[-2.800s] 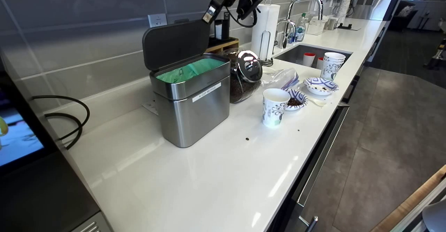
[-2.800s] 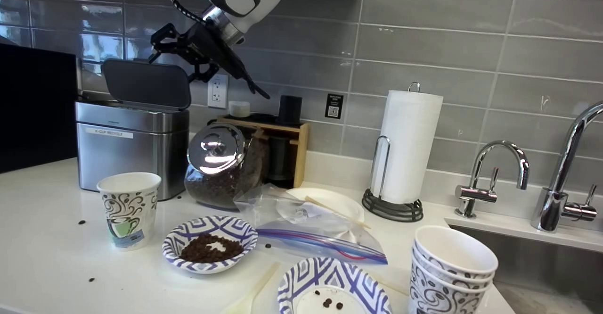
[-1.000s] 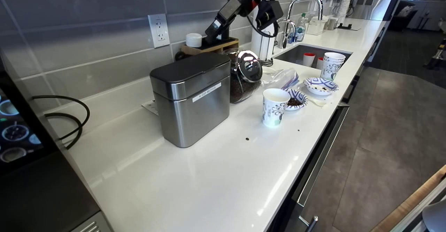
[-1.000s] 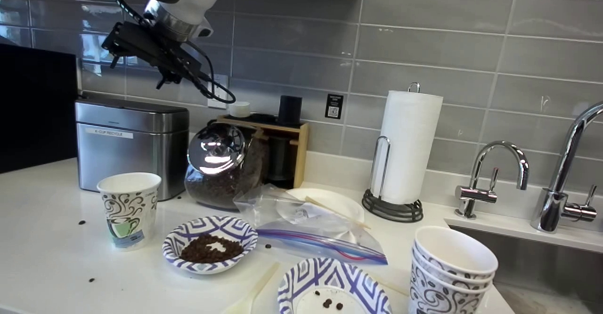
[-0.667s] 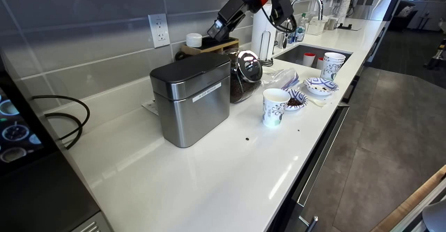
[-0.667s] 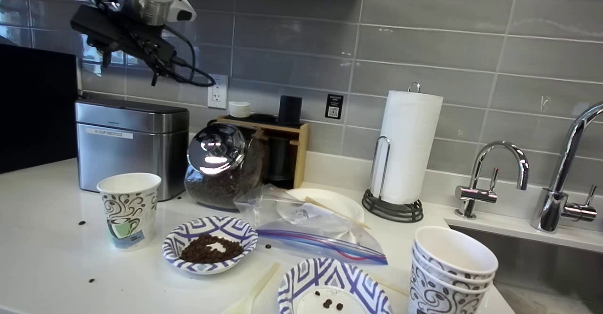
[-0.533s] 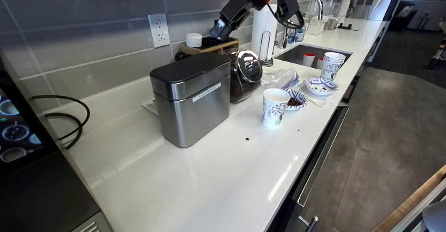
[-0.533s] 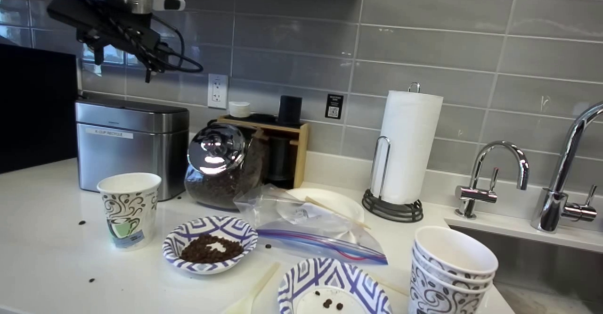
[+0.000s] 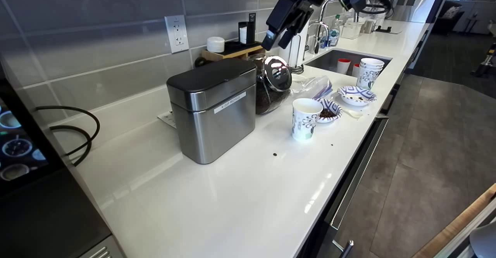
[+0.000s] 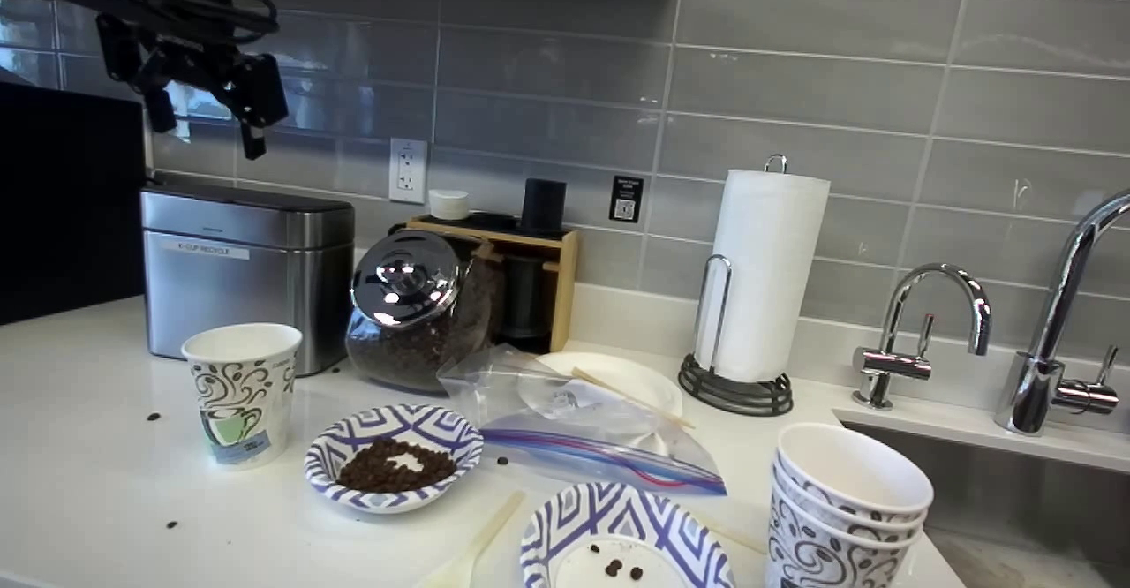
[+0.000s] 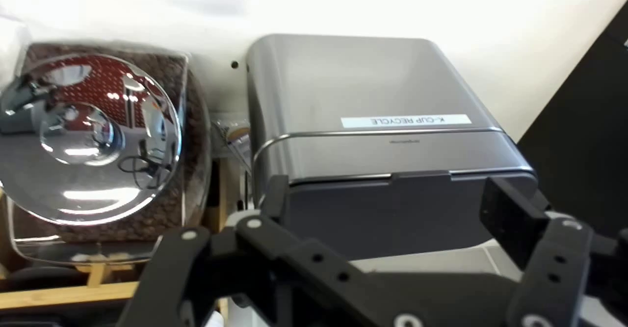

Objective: Open the lid of the bin, then put the coffee pod in the bin and close the lid of the bin

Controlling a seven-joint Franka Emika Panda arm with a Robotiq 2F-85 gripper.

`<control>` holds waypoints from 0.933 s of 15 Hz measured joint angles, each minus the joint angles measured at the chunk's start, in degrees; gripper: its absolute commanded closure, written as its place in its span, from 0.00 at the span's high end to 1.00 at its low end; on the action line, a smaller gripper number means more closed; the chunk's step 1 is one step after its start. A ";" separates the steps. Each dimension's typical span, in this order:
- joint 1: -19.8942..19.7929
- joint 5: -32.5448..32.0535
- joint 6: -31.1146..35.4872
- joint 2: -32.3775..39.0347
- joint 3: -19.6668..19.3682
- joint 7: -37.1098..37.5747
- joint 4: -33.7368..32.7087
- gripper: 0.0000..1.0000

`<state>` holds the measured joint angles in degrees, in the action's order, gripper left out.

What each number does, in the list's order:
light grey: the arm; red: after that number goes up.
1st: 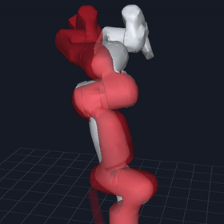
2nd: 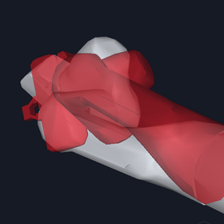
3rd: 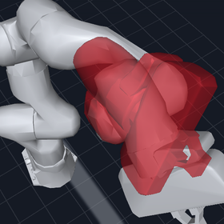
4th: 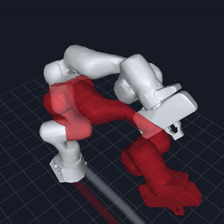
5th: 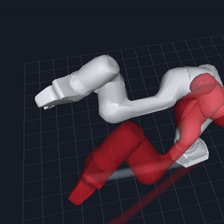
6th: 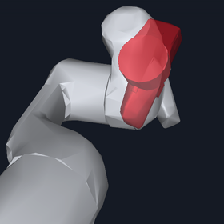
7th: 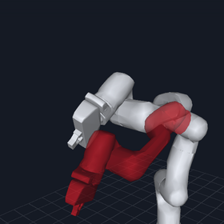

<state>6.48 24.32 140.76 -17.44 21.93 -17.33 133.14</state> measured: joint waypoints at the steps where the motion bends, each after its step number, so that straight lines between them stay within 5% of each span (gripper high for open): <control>1: -1.00 -2.70 -2.07 -1.12 0.94 3.86 0.04 1.00; 6: 2.55 -12.54 -10.30 -5.69 -0.83 16.31 -0.97 1.00; 14: 5.38 -18.06 -12.27 -9.31 -1.53 20.76 -2.41 1.00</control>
<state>11.86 6.26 128.49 -26.75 20.41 3.43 130.74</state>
